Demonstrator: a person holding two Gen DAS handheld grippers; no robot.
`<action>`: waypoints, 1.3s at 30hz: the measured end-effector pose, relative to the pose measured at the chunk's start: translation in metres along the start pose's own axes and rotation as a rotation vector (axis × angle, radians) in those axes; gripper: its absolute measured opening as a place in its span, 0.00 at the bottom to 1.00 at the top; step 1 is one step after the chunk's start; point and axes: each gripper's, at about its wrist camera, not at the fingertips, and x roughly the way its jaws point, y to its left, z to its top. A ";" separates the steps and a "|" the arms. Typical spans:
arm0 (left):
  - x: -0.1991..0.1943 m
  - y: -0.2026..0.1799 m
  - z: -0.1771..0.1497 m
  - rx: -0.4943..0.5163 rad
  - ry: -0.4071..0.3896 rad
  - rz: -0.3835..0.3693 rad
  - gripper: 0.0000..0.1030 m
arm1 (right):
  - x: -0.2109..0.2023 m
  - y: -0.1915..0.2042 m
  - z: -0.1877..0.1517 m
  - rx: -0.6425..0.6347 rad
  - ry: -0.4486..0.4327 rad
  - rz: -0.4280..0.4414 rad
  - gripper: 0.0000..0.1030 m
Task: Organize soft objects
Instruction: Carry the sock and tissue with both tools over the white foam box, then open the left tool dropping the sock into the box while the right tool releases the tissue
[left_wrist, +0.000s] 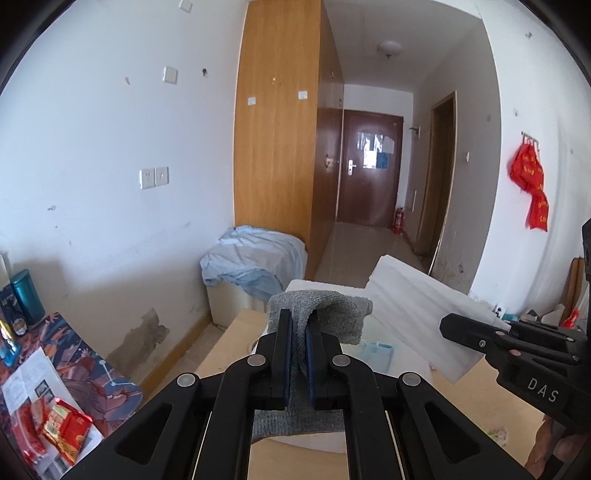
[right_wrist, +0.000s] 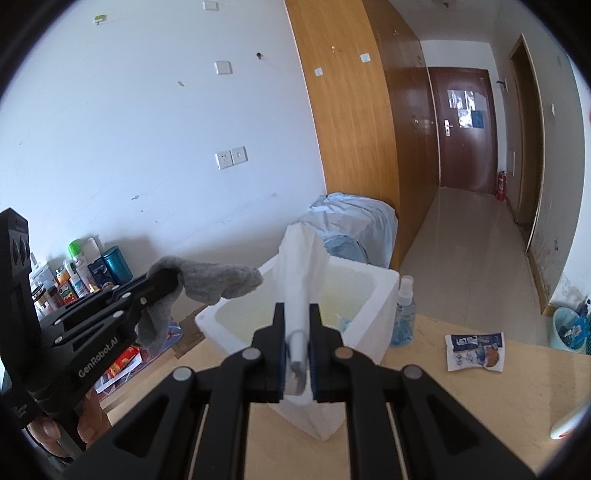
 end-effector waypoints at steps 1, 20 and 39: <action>0.003 0.000 0.000 0.000 0.003 0.001 0.06 | 0.002 0.000 0.001 0.000 0.000 -0.004 0.12; 0.065 -0.001 -0.006 0.013 0.045 -0.021 0.07 | 0.041 -0.018 0.002 0.025 0.051 0.002 0.12; 0.067 0.004 -0.009 0.015 -0.020 -0.035 0.95 | 0.023 -0.024 0.008 0.039 -0.003 0.007 0.12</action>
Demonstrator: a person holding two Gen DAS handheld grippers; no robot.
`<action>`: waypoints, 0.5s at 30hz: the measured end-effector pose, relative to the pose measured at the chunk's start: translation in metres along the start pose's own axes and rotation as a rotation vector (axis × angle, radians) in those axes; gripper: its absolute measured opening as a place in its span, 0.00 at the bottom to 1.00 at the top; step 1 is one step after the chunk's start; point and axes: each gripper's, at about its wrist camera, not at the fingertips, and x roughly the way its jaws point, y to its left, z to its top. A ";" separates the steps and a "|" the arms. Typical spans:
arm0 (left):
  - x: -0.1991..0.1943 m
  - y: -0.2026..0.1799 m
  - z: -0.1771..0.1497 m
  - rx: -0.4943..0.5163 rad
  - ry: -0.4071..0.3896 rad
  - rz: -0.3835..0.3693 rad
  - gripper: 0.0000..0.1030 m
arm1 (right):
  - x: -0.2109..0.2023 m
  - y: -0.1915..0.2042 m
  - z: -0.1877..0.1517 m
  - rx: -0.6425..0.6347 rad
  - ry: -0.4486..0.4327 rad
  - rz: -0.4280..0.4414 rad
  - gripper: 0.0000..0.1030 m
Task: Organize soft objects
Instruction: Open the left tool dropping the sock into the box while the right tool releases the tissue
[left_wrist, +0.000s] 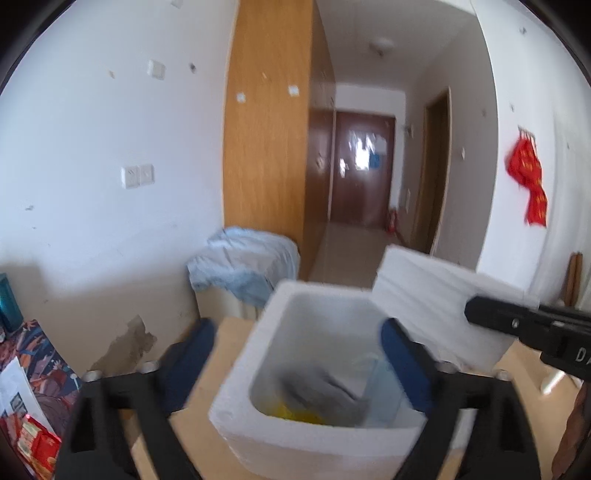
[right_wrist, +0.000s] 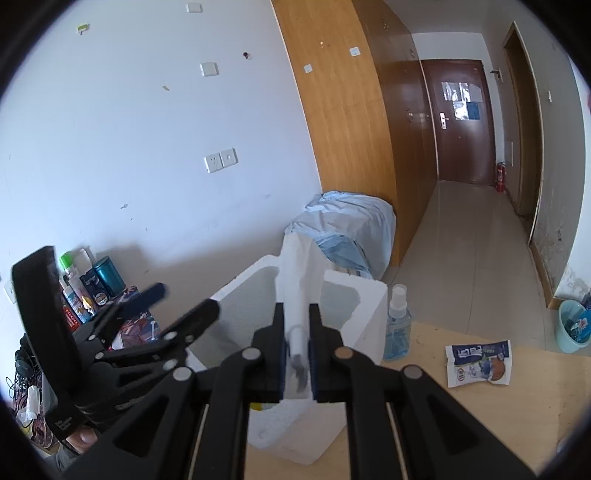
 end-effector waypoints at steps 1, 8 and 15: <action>-0.004 0.001 0.000 -0.006 -0.023 -0.001 0.96 | -0.001 -0.001 0.000 0.001 -0.001 0.001 0.12; -0.006 0.006 0.000 -0.027 -0.025 -0.028 0.99 | 0.001 0.001 -0.001 -0.003 0.000 0.007 0.12; -0.017 0.007 -0.006 -0.037 -0.056 -0.002 0.99 | 0.011 0.004 -0.004 -0.007 0.017 0.034 0.12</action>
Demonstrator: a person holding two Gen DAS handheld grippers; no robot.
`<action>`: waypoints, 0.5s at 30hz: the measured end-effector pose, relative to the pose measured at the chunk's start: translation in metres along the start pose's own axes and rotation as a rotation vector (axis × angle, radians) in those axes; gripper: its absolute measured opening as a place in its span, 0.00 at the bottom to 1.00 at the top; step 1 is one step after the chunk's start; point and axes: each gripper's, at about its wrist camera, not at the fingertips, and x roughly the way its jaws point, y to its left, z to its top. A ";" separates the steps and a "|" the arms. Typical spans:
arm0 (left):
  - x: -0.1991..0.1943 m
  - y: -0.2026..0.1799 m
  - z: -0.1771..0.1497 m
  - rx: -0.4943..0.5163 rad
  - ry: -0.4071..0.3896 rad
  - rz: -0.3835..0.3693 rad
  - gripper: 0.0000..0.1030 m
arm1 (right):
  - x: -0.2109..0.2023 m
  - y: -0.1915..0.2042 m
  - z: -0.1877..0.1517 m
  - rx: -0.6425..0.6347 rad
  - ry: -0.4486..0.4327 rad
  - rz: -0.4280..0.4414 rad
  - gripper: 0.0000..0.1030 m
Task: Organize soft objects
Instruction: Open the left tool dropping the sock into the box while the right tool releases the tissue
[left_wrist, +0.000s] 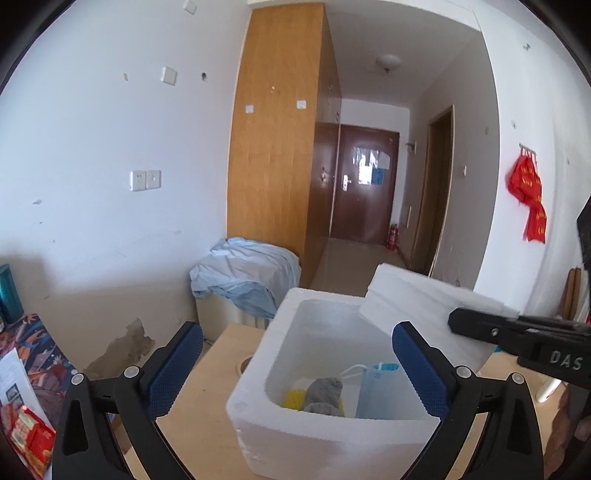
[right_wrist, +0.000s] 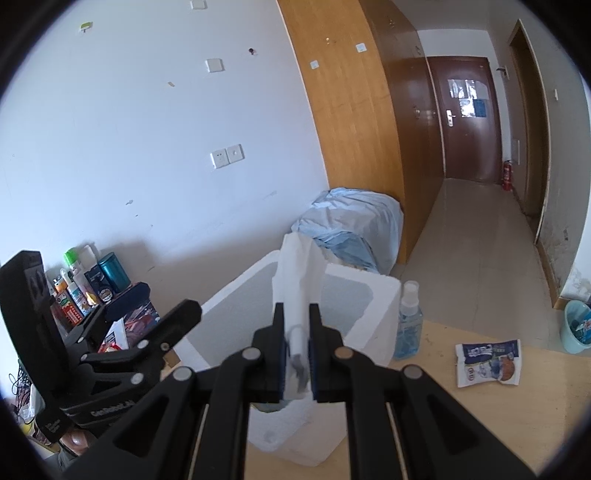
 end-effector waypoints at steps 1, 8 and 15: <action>-0.002 0.002 -0.001 -0.009 -0.008 0.001 0.99 | 0.003 0.001 -0.001 -0.002 0.005 0.005 0.12; -0.004 0.009 -0.003 -0.018 -0.006 0.004 0.99 | 0.014 0.006 -0.005 -0.019 0.008 0.017 0.13; -0.008 0.018 -0.006 -0.076 -0.006 -0.025 0.99 | 0.008 0.007 -0.004 -0.020 -0.019 0.011 0.53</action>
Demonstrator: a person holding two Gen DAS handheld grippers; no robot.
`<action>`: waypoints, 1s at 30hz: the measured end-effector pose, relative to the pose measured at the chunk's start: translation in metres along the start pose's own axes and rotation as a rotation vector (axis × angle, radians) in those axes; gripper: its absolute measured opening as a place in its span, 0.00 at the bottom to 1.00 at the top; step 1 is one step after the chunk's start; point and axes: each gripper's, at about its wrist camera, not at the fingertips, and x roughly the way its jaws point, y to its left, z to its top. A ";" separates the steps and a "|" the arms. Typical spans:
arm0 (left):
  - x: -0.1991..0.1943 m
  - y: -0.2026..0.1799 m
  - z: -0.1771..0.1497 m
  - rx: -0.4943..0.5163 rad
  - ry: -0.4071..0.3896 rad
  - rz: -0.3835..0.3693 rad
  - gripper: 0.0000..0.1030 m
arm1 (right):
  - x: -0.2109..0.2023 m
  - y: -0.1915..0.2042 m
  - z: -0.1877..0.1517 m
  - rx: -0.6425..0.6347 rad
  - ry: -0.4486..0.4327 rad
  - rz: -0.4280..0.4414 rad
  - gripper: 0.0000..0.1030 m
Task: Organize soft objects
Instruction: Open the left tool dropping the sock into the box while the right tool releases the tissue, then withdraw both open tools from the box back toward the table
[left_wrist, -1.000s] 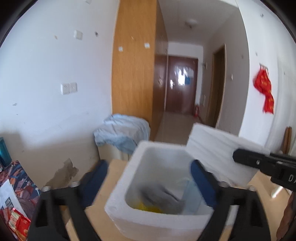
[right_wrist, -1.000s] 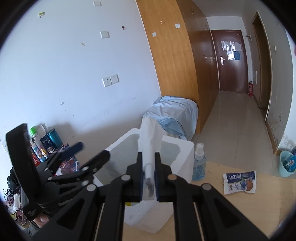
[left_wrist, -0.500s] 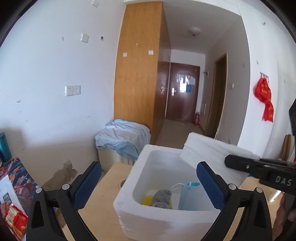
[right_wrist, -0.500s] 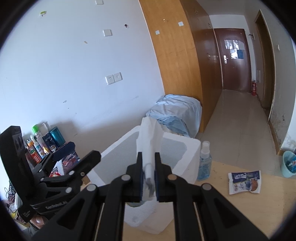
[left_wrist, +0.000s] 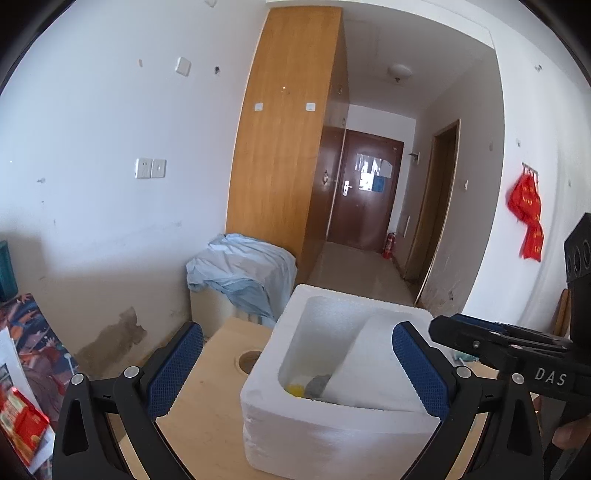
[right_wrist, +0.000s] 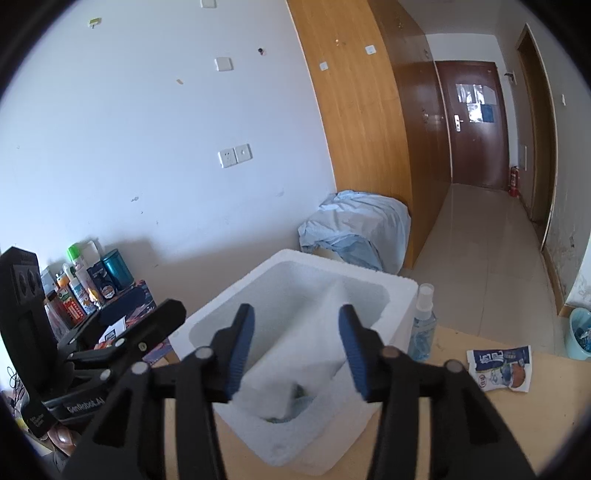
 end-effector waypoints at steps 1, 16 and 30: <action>0.000 0.001 0.001 -0.005 -0.005 0.006 0.99 | 0.000 0.000 0.000 0.003 0.000 -0.003 0.59; -0.013 0.004 0.001 -0.019 -0.070 0.024 0.99 | -0.006 0.002 0.003 -0.019 -0.016 -0.079 1.00; -0.021 -0.008 -0.002 0.035 -0.045 0.046 0.99 | -0.034 -0.005 -0.007 -0.010 -0.030 -0.137 1.00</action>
